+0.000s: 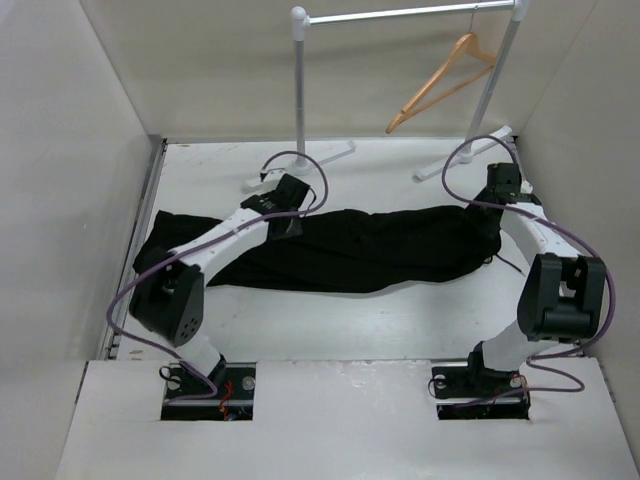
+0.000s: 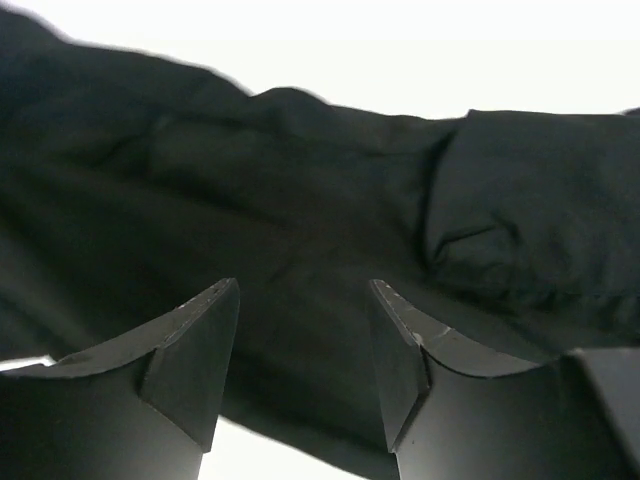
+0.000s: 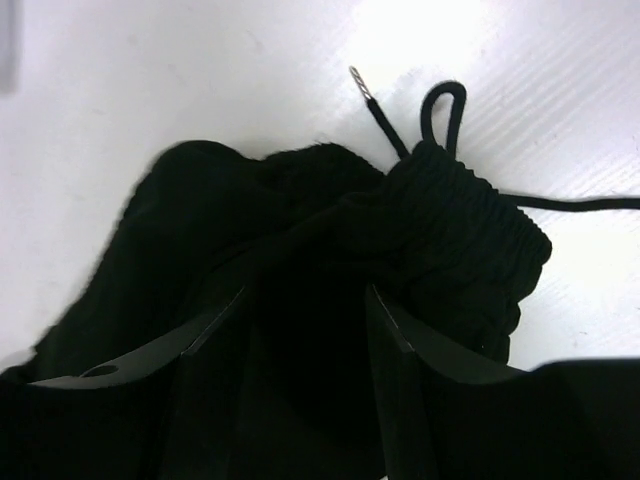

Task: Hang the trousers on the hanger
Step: Fold the trousers at the center of the board.

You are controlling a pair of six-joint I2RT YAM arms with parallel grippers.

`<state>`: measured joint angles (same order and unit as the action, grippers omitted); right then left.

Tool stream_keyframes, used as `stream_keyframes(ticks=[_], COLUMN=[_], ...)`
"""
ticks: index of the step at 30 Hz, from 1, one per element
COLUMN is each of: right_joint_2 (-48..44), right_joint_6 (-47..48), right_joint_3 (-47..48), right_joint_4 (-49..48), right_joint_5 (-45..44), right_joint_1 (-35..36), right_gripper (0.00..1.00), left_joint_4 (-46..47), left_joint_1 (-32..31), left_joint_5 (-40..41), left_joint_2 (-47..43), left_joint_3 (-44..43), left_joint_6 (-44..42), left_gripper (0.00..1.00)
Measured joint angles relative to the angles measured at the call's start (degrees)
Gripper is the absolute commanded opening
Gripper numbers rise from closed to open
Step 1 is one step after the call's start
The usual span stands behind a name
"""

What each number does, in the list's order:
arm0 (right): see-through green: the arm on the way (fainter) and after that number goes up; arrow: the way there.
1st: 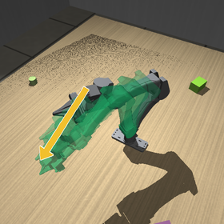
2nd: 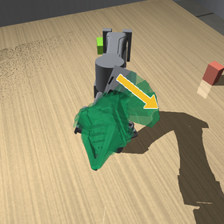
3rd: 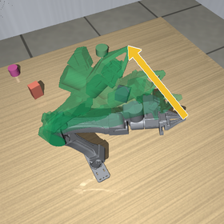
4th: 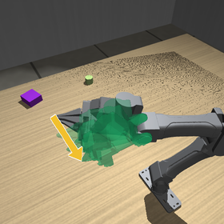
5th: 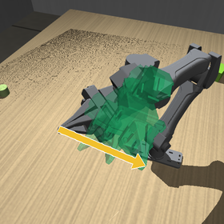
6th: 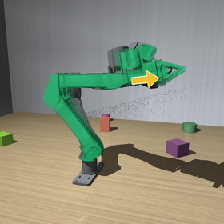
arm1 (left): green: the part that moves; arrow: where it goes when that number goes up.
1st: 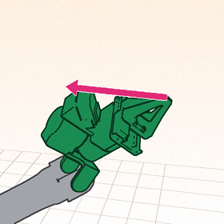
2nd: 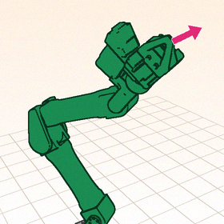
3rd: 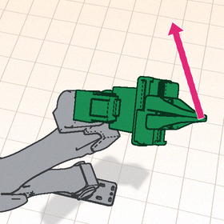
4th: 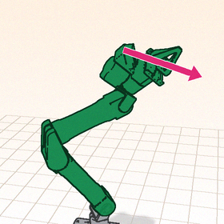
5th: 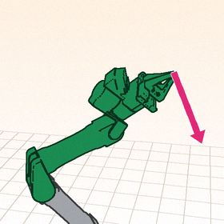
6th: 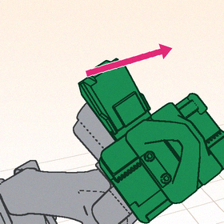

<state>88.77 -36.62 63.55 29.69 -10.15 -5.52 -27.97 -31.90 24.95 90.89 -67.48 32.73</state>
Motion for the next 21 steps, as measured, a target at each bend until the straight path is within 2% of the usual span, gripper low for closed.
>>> stream_keyframes(ticks=[1, 2, 5, 7, 9, 13, 15, 16, 19, 21], right_joint_2=[1.0, 1.9, 3.8, 4.2, 4.3, 3.7, 2.7, 2.2, 1.4, 1.4], right_joint_6=[0.4, 0.8, 2.0, 2.5, 2.4, 2.3, 2.2, 2.1, 2.3, 2.8], right_joint_3=[0.4, 1.0, 2.9, 3.8, 4.7, 6.1, 7.1, 7.8, 9.8, 10.1], right_joint_4=[0.7, 1.4, 2.9, 3.4, 4.1, 5.0, 5.5, 5.9, 5.8, 5.6], right_joint_5=[-0.2, -0.4, -1.0, -1.0, -1.0, -1.1, -1.0, -1.0, -1.1, -1.4], right_joint_1=[0.1, 0.3, 0.9, 1.5, 1.7, 1.8, 1.6, 1.4, 1.1, 1.0], right_gripper=[0.52, 0.46, 0.21, 0.07, 0.03, 0.01, 0.04, 0.11, 0.46, 0.58], left_joint_4=[0.0, 0.1, 0.4, 0.3, 0.4, 0.6, 0.5, 0.7, 1.7, 2.4], left_joint_1=[-0.4, -0.8, -1.9, -2.8, -3.7, -5.1, -5.6, -5.9, -6.7, -7.3], left_joint_5=[-0.2, -0.5, -0.9, -1.0, -1.5, -3.0, -3.7, -4.0, -4.3, -5.0], left_joint_2=[1.8, 3.8, 8.7, 11.7, 14.4, 17.4, 17.6, 17.6, 17.5, 17.2], left_joint_3=[-1.4, -3.0, -6.6, -8.6, -10.3, -11.3, -11.3, -11.3, -11.3, -11.3], left_joint_6=[-1.2, -2.3, -5.3, -6.8, -7.9, -8.9, -8.9, -8.9, -8.9, -8.6], left_gripper=[0.53, 0.53, 0.54, 0.55, 0.56, 0.56, 0.56, 0.56, 0.58, 0.60])
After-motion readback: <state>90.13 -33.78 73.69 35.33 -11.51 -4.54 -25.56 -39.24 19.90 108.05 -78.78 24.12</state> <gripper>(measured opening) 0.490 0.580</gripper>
